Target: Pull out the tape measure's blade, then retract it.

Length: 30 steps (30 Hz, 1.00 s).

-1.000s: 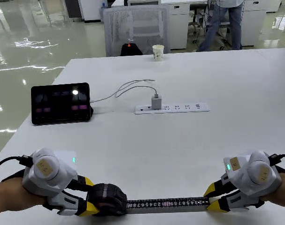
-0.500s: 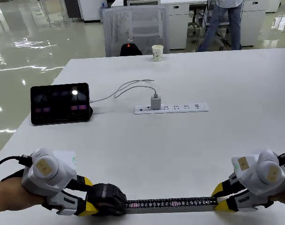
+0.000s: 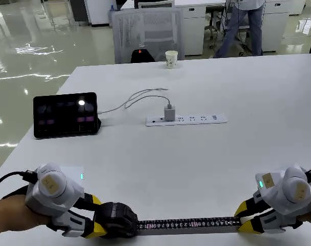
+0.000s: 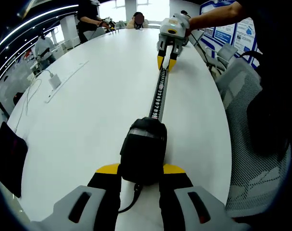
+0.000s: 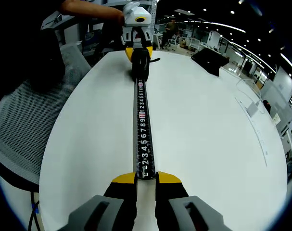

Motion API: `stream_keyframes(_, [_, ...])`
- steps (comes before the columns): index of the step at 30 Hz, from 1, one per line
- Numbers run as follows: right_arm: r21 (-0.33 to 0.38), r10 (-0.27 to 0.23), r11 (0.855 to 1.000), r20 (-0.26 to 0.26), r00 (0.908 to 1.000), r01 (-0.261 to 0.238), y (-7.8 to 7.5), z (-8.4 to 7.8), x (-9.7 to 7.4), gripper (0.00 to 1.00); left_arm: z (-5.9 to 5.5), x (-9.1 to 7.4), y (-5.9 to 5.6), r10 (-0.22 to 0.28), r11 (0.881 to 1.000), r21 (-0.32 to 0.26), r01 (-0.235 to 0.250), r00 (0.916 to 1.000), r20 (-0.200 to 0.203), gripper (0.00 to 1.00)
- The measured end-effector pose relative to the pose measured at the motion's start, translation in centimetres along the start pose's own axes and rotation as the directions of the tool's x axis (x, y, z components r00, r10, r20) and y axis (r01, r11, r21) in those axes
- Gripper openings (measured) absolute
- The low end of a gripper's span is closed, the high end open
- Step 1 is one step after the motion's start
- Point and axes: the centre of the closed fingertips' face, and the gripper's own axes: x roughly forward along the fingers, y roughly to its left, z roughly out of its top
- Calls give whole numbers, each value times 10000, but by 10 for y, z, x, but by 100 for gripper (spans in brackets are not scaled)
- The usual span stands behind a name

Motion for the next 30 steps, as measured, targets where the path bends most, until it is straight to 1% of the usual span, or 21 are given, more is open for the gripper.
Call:
stream_keyframes(9, [-130, 113, 9998, -270, 9996, -117, 1, 0, 1, 11, -1, 1, 1, 8, 10000, 68, -6, 9996, -270, 25])
stream_keyframes(16, [-156, 56, 9999, -397, 9992, -62, 0, -1, 2, 12, -1, 1, 1, 22, 9998, 176, -15, 9991, -424, 25])
stream_keyframes(21, [-163, 64, 9998, -457, 9989, -72, 0, -1, 1, 12, -2, 1, 1, 33, 9999, 116, -27, 9985, -541, 25])
stream_keyframes(23, [-149, 75, 9999, -478, 9988, -83, -1, -1, 1, 12, -2, 1, 1, 53, 10000, 63, -49, 9980, -624, 25])
stream_keyframes(25, [-172, 95, 9998, -512, 9986, -104, -1, -1, 2, 12, -5, 2, 0, 85, 10000, 42, -82, 9965, -826, 25])
stream_keyframes(27, [-162, 111, 9998, -548, 9984, -120, -1, -1, 2, 12, -6, 1, 0, 126, 9999, 86, -119, 9960, -881, 25])
stream_keyframes(30, [-128, 112, 9998, -575, 9983, -119, -1, -1, 2, 12, -5, 0, 1, 192, 9998, 3, -192, 9963, -834, 25])
